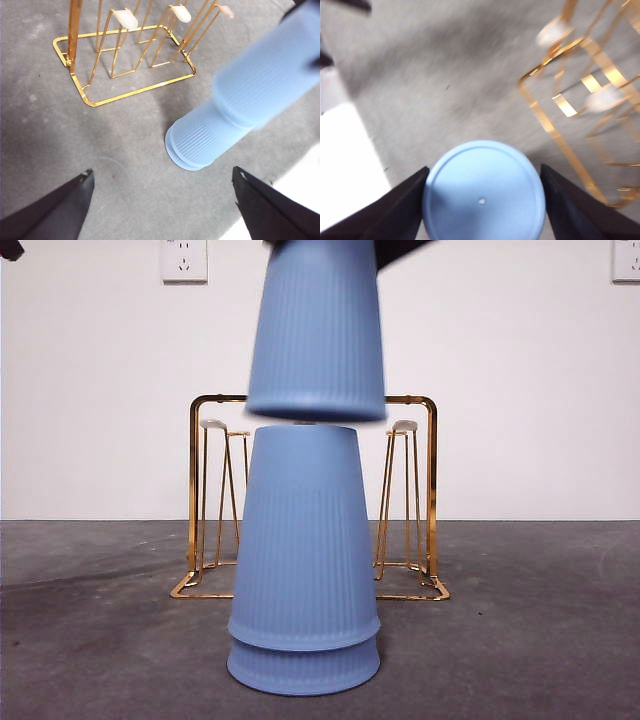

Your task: Pick the top cup and place it on cupholder, pick up the mid cup and place it on cupholder, last pick the bottom cup and place it on cupholder.

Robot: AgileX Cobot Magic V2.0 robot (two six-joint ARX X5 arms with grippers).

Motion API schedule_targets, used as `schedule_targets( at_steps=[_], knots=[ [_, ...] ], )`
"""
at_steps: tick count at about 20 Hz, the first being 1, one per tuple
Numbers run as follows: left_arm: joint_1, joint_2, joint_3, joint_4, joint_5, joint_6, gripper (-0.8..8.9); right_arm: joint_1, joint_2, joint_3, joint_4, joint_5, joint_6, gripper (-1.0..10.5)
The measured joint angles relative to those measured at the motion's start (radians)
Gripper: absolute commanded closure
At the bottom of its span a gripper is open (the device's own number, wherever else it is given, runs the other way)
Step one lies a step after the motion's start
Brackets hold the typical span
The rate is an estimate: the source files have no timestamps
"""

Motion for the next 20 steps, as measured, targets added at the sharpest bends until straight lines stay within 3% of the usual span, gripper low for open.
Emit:
schedule_targets(
  at_steps=[6, 12, 16, 20],
  knots=[
    [0.000, 0.000, 0.000, 0.000, 0.000, 0.000, 3.77, -0.053, -0.003, 0.161, -0.081, 0.114, -0.035, 6.9],
    [0.000, 0.000, 0.000, 0.000, 0.000, 0.000, 3.77, -0.232, 0.000, 0.151, -0.043, 0.081, -0.043, 6.9],
    [0.000, 0.000, 0.000, 0.000, 0.000, 0.000, 3.77, -0.273, 0.039, 0.150, -0.034, 0.050, -0.043, 6.9],
    [0.000, 0.000, 0.000, 0.000, 0.000, 0.000, 3.77, -0.284, 0.064, 0.060, 0.083, 0.032, -0.041, 6.9]
  ],
)
